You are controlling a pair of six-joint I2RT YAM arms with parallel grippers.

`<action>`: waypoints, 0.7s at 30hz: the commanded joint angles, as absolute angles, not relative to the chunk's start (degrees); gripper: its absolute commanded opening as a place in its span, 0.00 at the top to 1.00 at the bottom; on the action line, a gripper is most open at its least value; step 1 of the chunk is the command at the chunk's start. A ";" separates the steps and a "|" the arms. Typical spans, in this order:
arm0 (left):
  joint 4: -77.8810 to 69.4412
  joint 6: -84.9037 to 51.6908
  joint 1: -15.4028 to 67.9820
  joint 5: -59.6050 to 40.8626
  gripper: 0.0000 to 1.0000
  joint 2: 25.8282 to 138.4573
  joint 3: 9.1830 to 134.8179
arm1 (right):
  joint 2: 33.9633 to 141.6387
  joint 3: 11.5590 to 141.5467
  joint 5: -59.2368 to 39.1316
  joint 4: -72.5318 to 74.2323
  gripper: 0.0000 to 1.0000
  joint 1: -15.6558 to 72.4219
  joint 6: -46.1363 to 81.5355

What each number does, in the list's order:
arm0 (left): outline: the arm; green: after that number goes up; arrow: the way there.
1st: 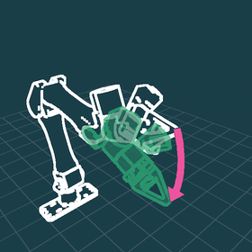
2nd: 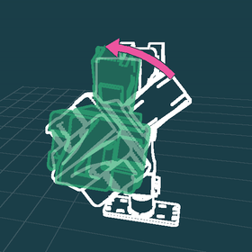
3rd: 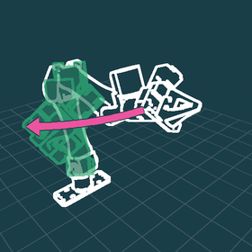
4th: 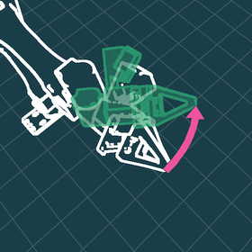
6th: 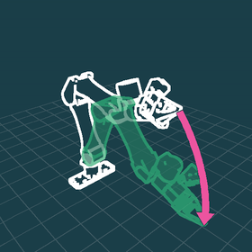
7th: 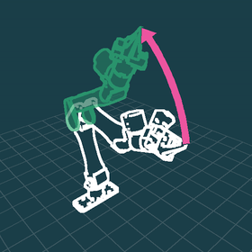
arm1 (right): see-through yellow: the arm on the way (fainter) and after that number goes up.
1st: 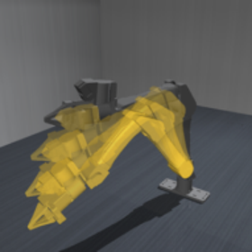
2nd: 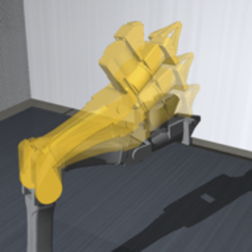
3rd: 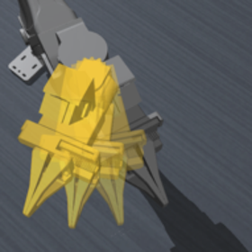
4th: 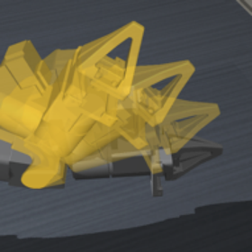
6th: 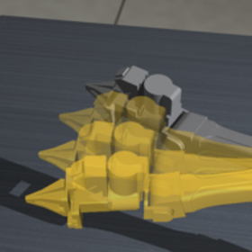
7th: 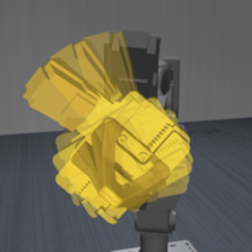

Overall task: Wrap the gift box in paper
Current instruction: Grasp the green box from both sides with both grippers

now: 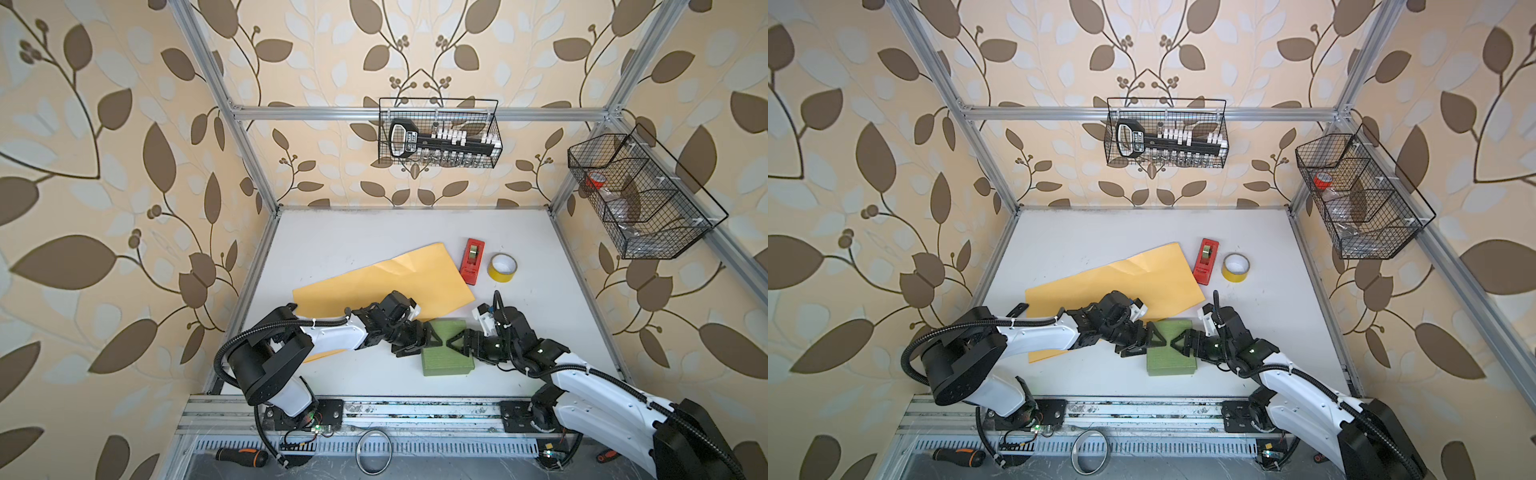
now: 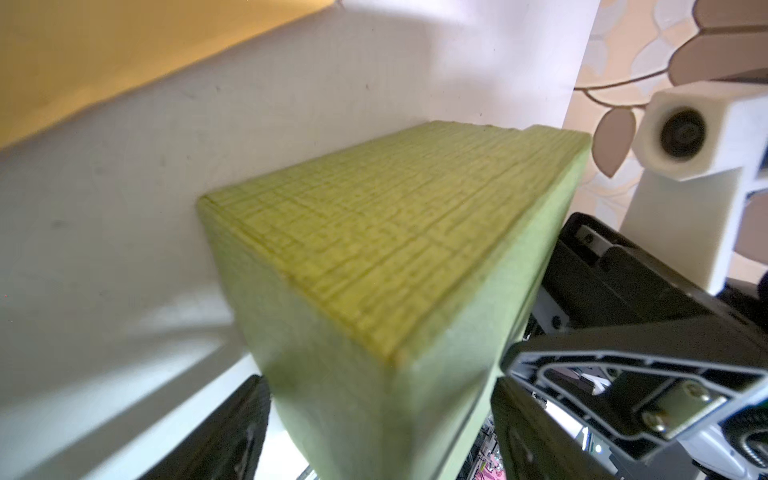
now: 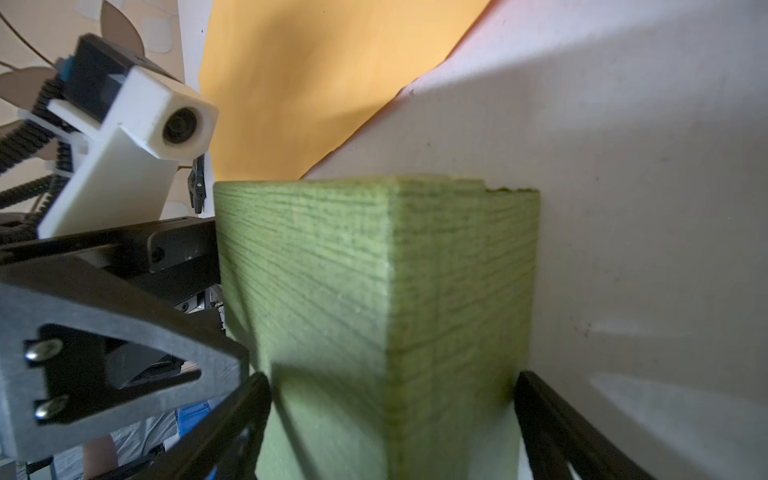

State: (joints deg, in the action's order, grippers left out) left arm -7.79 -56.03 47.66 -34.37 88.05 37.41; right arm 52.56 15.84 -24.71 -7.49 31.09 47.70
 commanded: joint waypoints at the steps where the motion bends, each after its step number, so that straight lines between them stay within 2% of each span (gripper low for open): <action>1: -11.57 -56.69 48.95 -38.16 0.21 87.73 39.60 | 50.71 15.27 -27.88 -5.28 0.11 31.99 47.77; 4: -13.06 -57.72 49.04 -39.78 0.26 86.56 40.83 | 46.58 15.72 -29.19 -4.11 0.15 32.08 50.70; 8: -12.81 -57.67 49.02 -41.32 0.27 85.78 43.20 | 44.25 17.20 -29.56 -3.07 0.18 32.99 53.73; 14: -10.33 -56.64 47.96 -42.57 0.34 84.09 46.74 | 44.62 20.47 -28.13 -3.73 0.21 34.47 54.39; 21: -4.07 -53.91 44.76 -44.45 0.37 80.41 50.55 | 47.69 25.57 -27.01 -3.43 0.22 35.13 54.24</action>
